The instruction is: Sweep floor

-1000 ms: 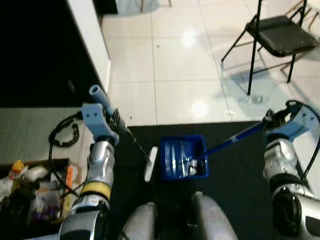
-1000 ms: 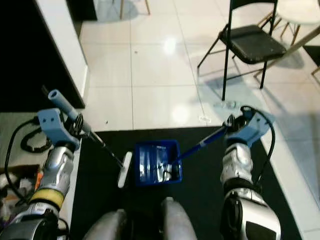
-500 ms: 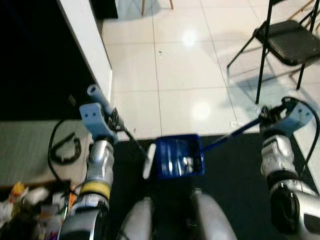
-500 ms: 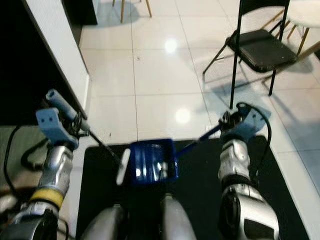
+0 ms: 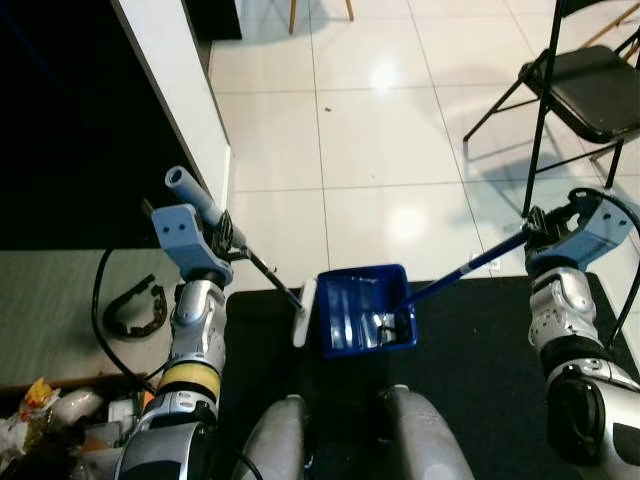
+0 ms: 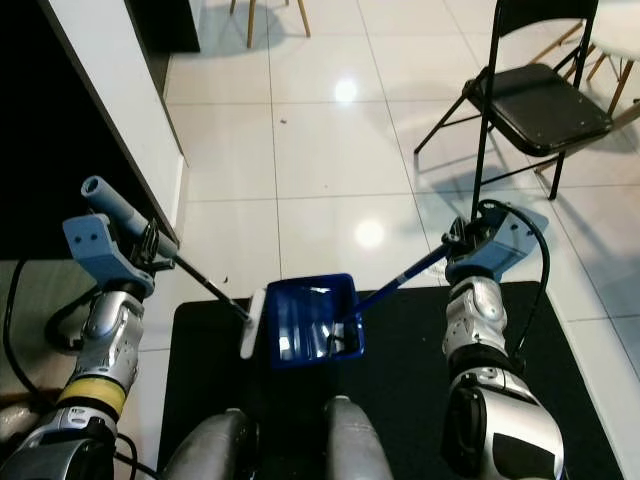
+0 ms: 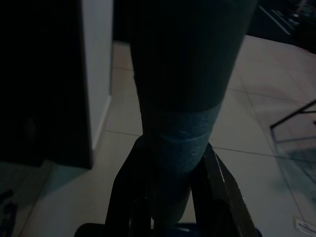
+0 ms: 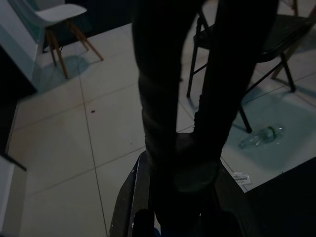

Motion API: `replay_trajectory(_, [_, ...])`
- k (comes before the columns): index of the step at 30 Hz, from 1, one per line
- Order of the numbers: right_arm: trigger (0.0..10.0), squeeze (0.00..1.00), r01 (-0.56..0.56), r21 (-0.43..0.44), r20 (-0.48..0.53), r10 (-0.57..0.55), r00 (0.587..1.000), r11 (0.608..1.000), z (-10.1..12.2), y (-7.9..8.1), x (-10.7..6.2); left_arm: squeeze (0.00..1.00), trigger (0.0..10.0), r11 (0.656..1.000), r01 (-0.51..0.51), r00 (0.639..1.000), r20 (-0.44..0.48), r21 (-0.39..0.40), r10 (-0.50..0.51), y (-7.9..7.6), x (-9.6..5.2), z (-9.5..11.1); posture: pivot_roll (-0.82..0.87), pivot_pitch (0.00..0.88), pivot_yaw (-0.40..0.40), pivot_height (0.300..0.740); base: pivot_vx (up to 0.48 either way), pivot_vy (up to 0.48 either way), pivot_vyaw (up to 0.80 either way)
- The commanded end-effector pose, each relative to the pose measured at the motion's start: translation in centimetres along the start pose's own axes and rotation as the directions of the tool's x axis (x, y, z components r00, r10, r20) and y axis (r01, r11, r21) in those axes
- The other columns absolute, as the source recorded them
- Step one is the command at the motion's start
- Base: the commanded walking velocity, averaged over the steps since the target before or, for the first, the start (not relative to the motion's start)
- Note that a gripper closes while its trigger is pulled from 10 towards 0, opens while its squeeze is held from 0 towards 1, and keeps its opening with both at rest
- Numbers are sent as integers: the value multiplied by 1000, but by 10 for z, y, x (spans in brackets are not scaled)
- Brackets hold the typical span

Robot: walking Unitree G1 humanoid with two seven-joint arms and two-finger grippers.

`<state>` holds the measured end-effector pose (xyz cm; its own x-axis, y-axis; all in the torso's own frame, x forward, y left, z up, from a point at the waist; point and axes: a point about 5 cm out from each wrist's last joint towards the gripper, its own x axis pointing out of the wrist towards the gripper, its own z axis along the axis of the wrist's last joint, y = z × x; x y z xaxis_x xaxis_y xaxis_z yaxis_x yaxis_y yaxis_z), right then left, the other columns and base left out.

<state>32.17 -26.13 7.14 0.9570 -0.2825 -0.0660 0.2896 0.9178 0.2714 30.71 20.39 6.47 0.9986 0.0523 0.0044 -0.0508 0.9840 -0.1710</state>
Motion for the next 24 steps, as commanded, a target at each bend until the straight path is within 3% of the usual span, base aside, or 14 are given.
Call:
replay_trajectory(1, [10000,0,13,9,15,-13,1000,1000,3,-5,0,0,10000,1000,-2,1000,4,-8,2,-2,-3,-1,0,148,-6,740,0,-480,0])
replay_trajectory(24, [10000,0,48,32,4,-49,999,998,-19,-11,-22,0,10000,1000,-4,1000,-22,5,4,7,-17,-3,15,222,30,740,0,-480,0])
